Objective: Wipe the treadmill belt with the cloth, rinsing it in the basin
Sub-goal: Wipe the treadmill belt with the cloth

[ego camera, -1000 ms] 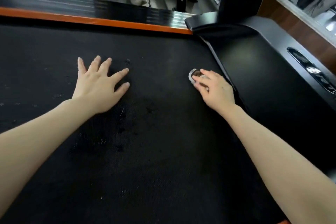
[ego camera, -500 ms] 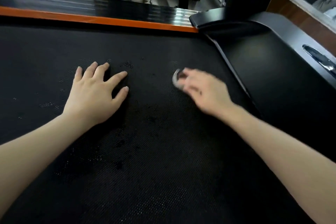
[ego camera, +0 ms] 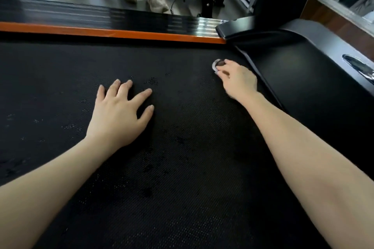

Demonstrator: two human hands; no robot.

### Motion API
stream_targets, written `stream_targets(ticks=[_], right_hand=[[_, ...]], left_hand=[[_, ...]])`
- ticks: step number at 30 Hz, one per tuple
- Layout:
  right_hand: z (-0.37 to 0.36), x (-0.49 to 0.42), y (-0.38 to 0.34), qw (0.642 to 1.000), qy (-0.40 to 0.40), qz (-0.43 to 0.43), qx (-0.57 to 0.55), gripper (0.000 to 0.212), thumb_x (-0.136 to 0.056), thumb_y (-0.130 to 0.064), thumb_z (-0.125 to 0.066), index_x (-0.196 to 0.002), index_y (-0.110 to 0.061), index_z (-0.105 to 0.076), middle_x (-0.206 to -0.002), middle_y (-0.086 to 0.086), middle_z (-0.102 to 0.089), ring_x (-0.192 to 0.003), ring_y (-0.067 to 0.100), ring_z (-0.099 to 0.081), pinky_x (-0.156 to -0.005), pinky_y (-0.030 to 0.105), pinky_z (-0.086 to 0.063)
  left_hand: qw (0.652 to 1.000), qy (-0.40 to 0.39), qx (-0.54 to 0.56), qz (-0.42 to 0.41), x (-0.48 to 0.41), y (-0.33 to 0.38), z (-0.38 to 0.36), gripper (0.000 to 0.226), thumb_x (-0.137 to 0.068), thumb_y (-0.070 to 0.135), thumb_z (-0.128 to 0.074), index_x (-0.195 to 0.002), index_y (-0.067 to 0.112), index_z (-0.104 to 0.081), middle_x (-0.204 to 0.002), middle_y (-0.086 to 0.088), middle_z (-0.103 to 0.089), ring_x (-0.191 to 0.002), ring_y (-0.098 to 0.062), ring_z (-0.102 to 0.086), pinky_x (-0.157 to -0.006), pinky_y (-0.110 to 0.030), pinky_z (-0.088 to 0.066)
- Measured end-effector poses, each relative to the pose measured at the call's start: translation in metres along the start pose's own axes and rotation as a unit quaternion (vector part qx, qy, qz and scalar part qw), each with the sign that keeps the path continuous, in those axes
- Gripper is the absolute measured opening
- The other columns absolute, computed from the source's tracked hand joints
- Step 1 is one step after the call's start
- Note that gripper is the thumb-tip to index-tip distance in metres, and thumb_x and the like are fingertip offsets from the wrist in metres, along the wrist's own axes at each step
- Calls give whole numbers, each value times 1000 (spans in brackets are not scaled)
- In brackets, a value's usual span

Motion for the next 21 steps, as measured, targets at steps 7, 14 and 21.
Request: stream_targets(ticks=[7, 14, 21], right_hand=[[-9, 59, -87, 979, -17, 198, -39, 26, -92, -32, -56, -116, -31, -66, -137, -8, -52, -126, 20, -48, -100, 36, -41], [-5, -42, 10, 984, 13, -167, 62, 35, -98, -34, -39, -124, -19, -57, -130, 9, -54, -117, 34, -51, -93, 39, -42], [-39, -48, -112, 996, -24, 72, 54, 35, -99, -39, -39, -121, -22, -60, -126, 3, -53, -112, 29, -52, -84, 38, -41]], left_hand=[[1000, 1, 0, 0, -1, 0, -1, 67, -83, 62, -16, -137, 36, -47, -145, -17, -39, -139, -37, -26, -113, -55, -14], [1000, -1, -2, 2, 0, 2, 0, 70, -82, 62, -10, -139, 38, -43, -148, -15, -36, -141, -35, -22, -115, -54, -12], [1000, -1, 0, -1, 1, 1, 0, 71, -81, 63, -7, -140, 40, -39, -149, -14, -34, -141, -34, -21, -115, -52, -10]])
Point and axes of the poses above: each hand's wrist, its own x-axis away from the middle knuckle, its own z-axis out of the back of the hand, y = z × x, the point moved 9 cm from there along -x, towards the middle knuckle
